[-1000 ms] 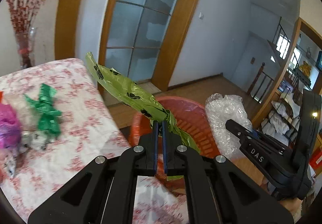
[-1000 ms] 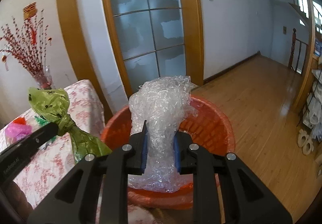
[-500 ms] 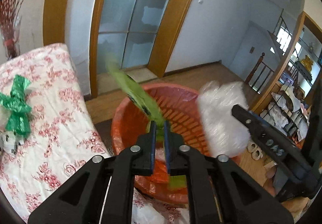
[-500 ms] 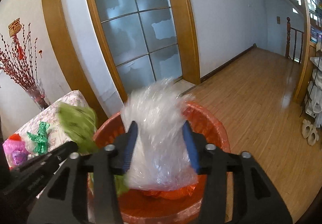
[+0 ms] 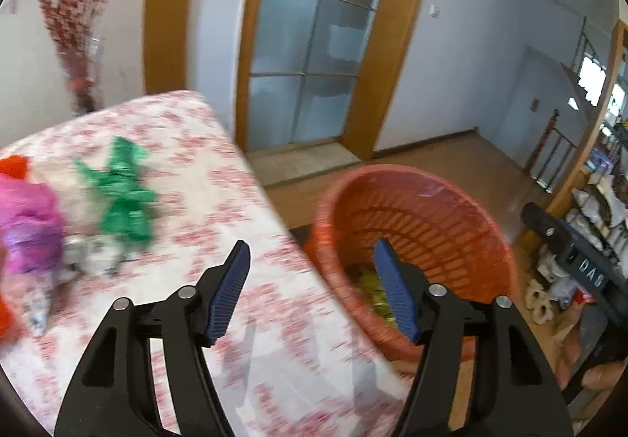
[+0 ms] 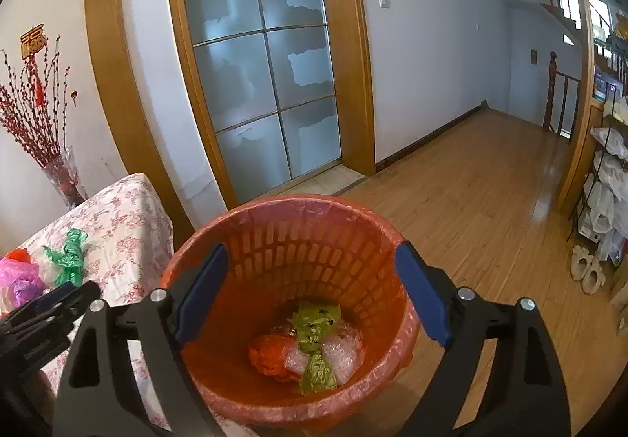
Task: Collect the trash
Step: 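Release the green bag and bubble wrap into the orange wastebasket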
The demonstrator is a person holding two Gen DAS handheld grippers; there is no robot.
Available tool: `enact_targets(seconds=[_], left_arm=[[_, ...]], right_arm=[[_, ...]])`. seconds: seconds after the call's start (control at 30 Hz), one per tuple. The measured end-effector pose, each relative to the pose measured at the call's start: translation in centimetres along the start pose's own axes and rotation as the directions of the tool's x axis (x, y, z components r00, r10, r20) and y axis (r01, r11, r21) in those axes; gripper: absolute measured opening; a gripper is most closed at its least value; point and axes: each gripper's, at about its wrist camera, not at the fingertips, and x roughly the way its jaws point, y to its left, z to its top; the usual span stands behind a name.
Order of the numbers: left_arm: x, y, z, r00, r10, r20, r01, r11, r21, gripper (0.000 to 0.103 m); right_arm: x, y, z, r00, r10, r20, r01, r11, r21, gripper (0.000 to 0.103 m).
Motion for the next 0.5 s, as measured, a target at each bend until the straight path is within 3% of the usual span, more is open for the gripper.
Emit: enact_targets(seconds=[0.27,0.33,0.5], left_arm=[[-4.6,5.9,-1.7,0.982,0.184,0.042,-0.182,0.982,-0.046,0.071],[-5.9,8.1,-2.4,0.971,0.235,0.041,-0.232,0.97,-0.067,0.073],[-9.2,15.1,-4.2,0.924,0.381,0.031,-0.372,0.915,-0.153,0.08]], right_arm=[[-1.7,3.1,-1.0,1.0,0.015,-0.01,-0.016,0.997,-0.075,0.087],[-1.9,4.3,-1.4,0.999,0.029,-0.022,-0.031,0.995,-0.099,0.087],[-2.4,7.6,-2.7,0.996,0.071,-0.053,-0.078,0.985,-0.153,0.089]])
